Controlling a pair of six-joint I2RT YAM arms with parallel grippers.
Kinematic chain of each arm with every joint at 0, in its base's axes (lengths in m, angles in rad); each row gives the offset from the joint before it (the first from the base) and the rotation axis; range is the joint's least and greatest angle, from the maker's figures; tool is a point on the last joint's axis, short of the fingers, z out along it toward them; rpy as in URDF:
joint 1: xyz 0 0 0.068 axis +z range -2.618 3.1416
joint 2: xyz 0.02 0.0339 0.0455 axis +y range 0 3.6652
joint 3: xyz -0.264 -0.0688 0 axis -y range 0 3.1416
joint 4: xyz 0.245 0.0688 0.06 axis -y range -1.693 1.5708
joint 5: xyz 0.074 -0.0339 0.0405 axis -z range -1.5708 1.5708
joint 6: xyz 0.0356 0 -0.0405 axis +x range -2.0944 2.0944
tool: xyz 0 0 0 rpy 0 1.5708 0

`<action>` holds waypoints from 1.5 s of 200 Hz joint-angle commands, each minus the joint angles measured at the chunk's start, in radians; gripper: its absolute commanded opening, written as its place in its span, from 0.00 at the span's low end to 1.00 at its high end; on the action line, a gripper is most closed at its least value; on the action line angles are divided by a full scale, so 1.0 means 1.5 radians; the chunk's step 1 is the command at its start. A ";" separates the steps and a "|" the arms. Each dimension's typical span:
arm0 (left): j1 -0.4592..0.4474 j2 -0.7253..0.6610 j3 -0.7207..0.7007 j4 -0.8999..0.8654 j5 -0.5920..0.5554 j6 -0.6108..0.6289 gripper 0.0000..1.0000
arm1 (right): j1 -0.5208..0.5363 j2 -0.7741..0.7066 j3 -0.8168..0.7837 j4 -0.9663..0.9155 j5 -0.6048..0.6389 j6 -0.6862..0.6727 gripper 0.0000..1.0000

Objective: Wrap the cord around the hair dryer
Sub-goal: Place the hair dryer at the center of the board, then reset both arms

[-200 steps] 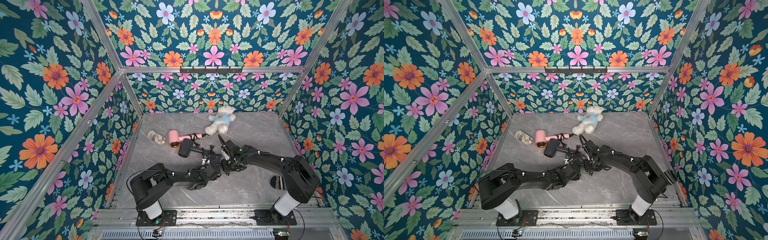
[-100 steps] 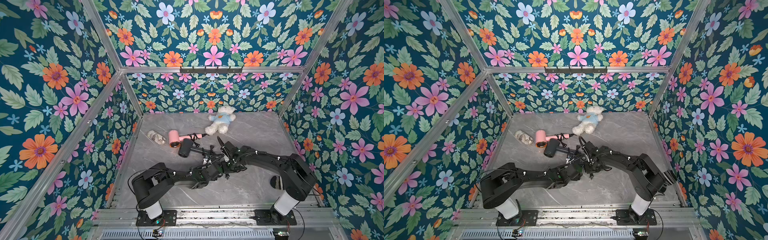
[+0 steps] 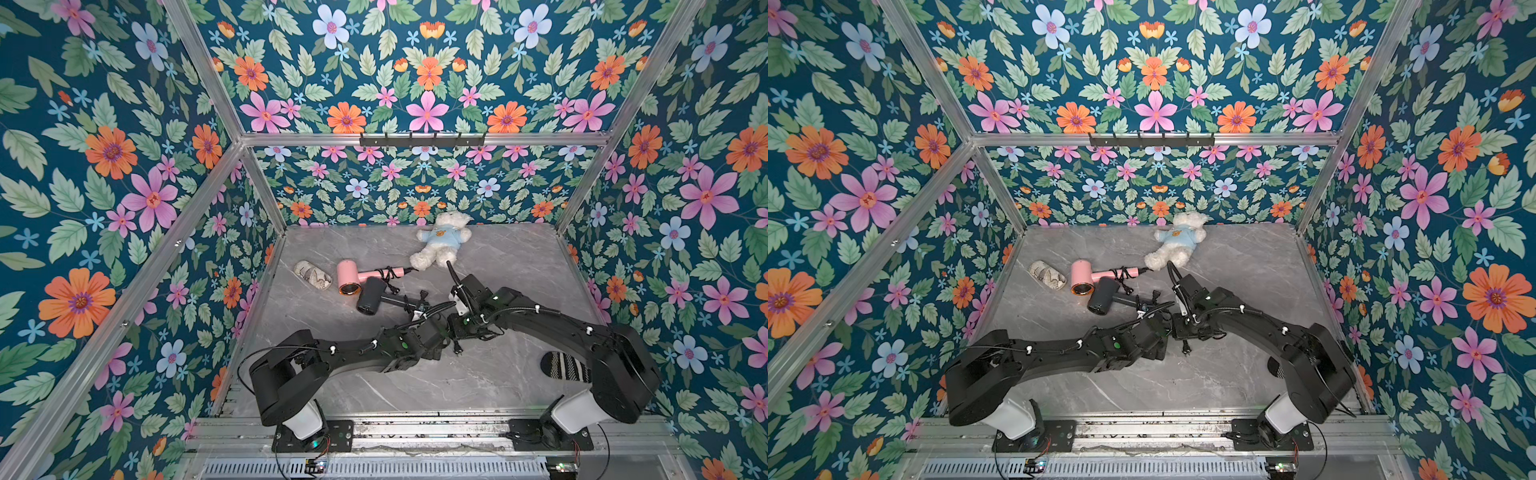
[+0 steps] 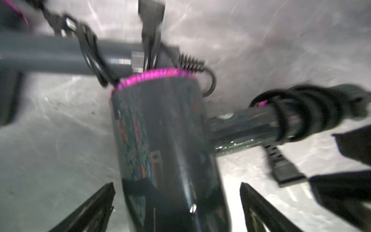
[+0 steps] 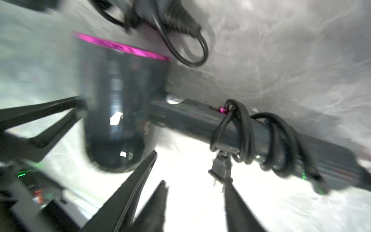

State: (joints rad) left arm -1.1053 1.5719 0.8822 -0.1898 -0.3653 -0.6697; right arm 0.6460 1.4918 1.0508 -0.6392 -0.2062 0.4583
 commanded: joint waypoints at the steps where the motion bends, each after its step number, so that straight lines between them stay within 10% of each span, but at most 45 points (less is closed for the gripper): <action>1: 0.002 -0.025 0.027 -0.053 -0.032 0.043 0.99 | -0.027 -0.037 0.009 -0.021 -0.041 -0.037 0.69; 36: 0.022 -0.086 0.072 -0.152 -0.170 0.101 0.99 | -0.136 -0.112 -0.014 0.039 -0.020 -0.071 0.99; 76: 0.136 -0.206 -0.031 -0.030 -0.289 0.205 0.99 | -0.241 -0.228 -0.187 0.390 0.060 -0.195 0.99; 111: 0.264 -0.321 -0.218 0.214 -0.381 0.320 0.99 | -0.320 -0.223 -0.232 0.450 0.140 -0.249 0.99; 192: 0.520 -0.327 -0.456 0.649 -0.209 0.475 0.99 | -0.461 -0.114 -0.356 0.654 0.172 -0.275 0.99; 300: 0.615 -0.088 -0.400 0.863 -0.122 0.451 0.99 | -0.472 -0.051 -0.479 0.985 0.140 -0.239 0.99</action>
State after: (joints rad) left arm -0.1978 1.4113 0.2707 1.0039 -0.5594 -0.0010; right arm -0.0608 1.3445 0.3660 0.5961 0.0410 0.0868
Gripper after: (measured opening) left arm 0.994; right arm 0.992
